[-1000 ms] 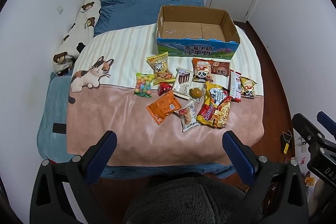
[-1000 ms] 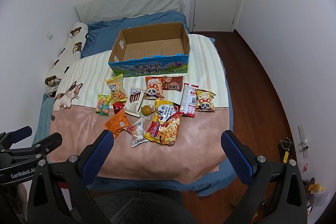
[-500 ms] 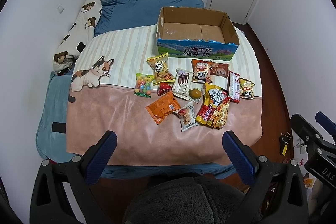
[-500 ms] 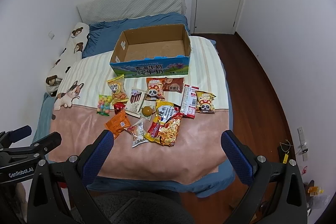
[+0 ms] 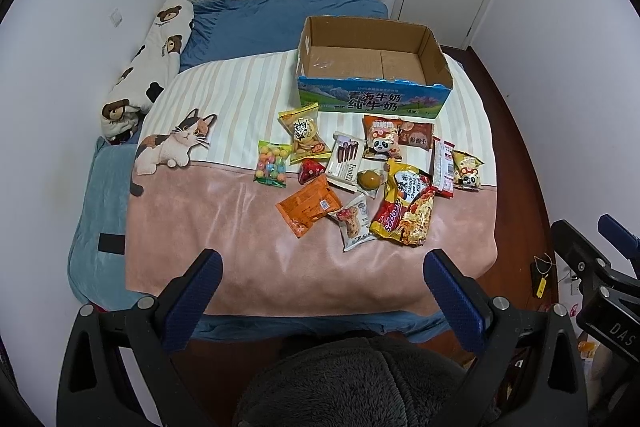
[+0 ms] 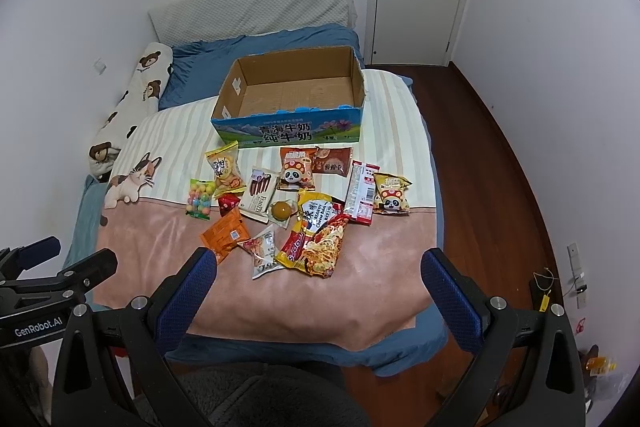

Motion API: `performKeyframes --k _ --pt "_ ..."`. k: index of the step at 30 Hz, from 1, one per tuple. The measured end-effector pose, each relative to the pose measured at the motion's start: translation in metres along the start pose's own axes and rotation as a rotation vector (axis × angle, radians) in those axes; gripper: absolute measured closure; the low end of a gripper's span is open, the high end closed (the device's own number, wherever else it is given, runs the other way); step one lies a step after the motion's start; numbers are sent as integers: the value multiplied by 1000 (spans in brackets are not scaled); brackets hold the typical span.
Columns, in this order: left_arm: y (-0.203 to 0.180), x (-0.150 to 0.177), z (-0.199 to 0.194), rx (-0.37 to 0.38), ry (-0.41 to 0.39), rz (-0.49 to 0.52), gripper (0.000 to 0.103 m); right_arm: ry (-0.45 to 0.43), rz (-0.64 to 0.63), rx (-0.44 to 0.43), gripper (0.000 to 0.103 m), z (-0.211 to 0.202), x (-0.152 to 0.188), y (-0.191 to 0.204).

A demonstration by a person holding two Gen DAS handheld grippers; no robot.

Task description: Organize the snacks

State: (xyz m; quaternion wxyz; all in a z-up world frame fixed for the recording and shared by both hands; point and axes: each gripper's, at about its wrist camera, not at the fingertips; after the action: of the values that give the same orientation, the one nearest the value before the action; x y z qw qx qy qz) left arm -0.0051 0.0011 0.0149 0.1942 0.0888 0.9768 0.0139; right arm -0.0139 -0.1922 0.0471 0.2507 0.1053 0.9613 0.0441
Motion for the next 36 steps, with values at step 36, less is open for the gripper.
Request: performKeyframes --k 36 --pt "29 -5 119 -98 77 -65 0 140 133 30 0 137 0 -29"
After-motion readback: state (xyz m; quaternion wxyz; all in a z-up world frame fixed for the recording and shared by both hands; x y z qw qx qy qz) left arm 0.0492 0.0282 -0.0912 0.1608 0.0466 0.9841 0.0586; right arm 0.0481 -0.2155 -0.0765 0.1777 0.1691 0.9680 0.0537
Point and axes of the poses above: each gripper's, at about its wrist camera, not at the fingertips, and z roughly the way its jaws point, y to its left, x to its underside, and after that the axes turned 14 degrees about z, right-handed
